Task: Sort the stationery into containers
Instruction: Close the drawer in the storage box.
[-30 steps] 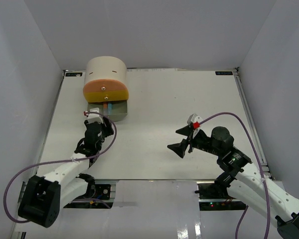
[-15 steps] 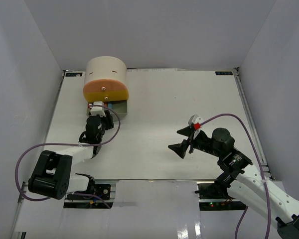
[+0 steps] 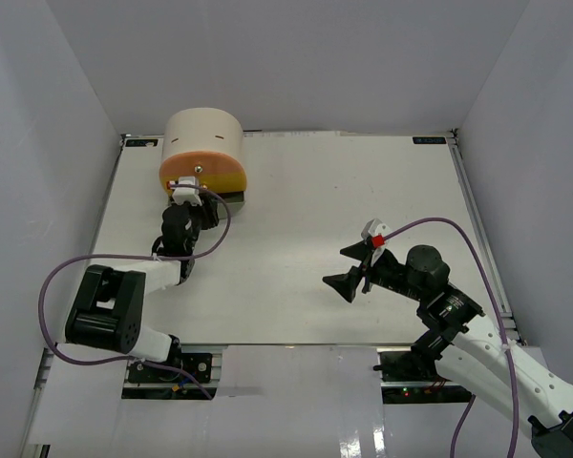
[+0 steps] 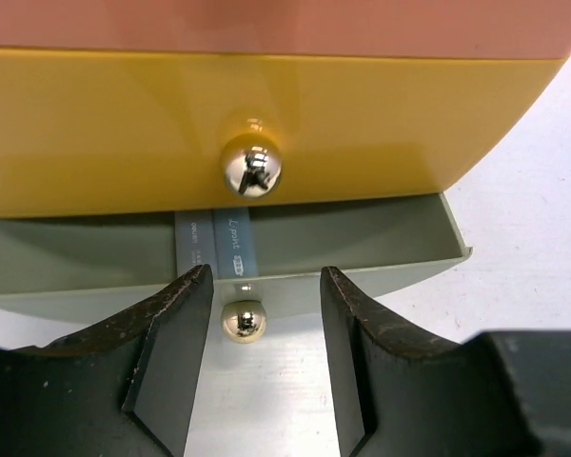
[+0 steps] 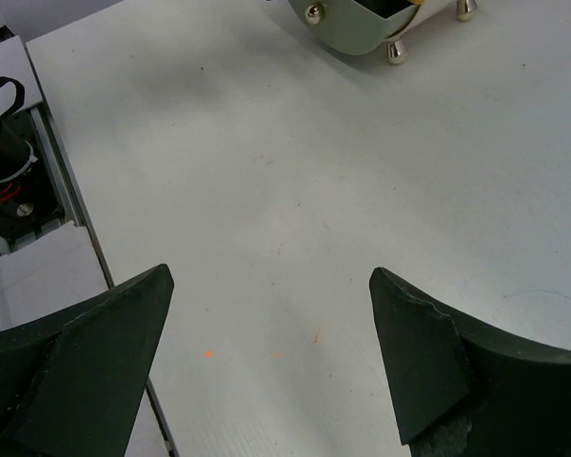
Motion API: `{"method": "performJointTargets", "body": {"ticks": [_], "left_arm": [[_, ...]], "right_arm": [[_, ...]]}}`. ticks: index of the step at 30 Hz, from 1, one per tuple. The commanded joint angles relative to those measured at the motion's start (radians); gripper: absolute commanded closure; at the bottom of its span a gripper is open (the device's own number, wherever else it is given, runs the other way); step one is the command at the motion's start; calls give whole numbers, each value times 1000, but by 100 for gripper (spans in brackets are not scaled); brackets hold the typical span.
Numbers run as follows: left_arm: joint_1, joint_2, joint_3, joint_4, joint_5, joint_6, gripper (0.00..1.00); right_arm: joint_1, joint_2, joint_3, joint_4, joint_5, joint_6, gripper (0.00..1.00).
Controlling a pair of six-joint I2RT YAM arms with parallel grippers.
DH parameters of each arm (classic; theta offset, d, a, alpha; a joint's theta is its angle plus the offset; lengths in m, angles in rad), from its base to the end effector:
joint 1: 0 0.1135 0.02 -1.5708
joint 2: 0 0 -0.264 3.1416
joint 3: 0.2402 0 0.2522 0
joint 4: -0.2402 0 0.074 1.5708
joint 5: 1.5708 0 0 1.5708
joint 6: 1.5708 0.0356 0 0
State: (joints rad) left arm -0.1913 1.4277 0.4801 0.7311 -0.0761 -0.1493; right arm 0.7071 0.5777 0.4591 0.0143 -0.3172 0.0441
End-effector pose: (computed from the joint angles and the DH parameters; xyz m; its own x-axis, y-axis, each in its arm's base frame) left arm 0.2764 -0.0508 0.1874 -0.2259 -0.1073 -0.9682 0.0840 0.9881 -0.1291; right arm 0.1117 0.1101 0.2770 -0.1167 -0.0446 -0.9922 -0.8487 0.5233 0.0763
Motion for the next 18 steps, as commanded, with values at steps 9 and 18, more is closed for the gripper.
{"method": "performJointTargets", "body": {"ticks": [9, 18], "left_arm": [[24, 122, 75, 169, 76, -1, 40], [38, 80, 15, 268, 137, -18, 38]], "right_arm": [[-3, 7, -11, 13, 20, -12, 10], [-3, 10, -16, 15, 29, -12, 10]]}}
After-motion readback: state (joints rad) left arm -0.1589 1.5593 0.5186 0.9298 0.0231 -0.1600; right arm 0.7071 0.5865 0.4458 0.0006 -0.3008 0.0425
